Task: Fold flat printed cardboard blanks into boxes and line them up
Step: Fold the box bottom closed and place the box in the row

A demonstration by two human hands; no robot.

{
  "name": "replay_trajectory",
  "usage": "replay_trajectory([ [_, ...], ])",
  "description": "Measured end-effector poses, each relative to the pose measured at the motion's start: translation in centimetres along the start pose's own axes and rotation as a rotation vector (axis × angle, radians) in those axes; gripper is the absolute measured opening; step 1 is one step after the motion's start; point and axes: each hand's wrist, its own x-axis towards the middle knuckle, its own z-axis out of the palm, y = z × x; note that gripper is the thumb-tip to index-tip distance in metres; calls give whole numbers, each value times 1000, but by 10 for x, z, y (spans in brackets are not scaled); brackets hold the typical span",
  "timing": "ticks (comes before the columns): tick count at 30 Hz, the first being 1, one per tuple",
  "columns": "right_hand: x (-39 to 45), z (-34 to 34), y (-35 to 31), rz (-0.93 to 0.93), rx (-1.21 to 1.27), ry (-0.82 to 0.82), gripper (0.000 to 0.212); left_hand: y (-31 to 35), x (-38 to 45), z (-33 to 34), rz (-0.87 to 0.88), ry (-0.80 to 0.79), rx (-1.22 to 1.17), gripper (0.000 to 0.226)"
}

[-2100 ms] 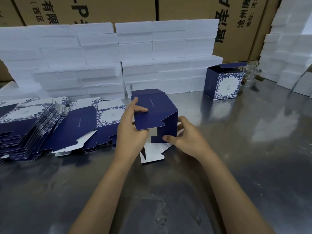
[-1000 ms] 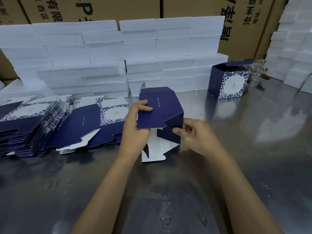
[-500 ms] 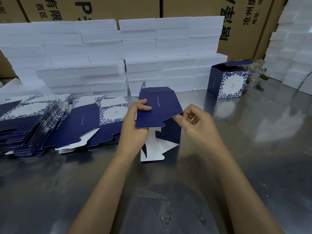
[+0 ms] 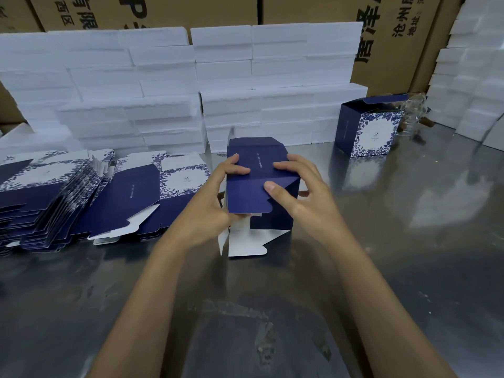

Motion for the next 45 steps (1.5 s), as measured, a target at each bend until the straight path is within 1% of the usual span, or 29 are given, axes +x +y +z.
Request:
replay_trajectory([
  [2,1,1,2,-21,1,16,34,-1,-1,-5,-31,-79,69,79],
  [4,1,3,3,-52,-17,50,32,1,-3,-5,-48,-127,99,87],
  [5,0,5,3,-60,-22,69,30,2,-4,-2,-43,-110,103,84],
  [6,0,6,3,-64,-20,86,28,3,-4,1,-27,-50,90,73],
  [8,-1,8,3,-82,-15,110,24,5,-3,11,15,158,16,41],
  [9,-1,9,2,-96,-18,116,23,7,-2,16,25,243,-26,28],
  [10,-1,9,1,-104,-15,115,22,8,-1,20,32,298,-55,22],
  [12,-3,10,-2,-86,14,85,26,9,-1,27,36,345,-75,18],
  [15,-3,11,-6,-43,44,45,31,10,0,30,30,373,-97,17],
  [21,-2,17,-5,-51,110,102,32,11,0,39,48,451,-109,21],
  [26,0,6,-3,-24,177,14,28,9,0,31,1,374,-150,18],
  [31,1,4,-3,-20,221,33,22,11,0,29,6,380,-125,16],
  [35,3,-6,-1,26,260,-17,19,9,-2,18,-15,304,-155,19],
  [40,5,-11,5,24,271,-33,18,11,-1,16,-1,313,-155,23],
  [42,6,-11,8,68,354,-42,19,11,-2,12,-3,273,-148,27],
  [45,10,-16,16,229,651,-41,29,11,-5,2,-55,204,-94,39],
])
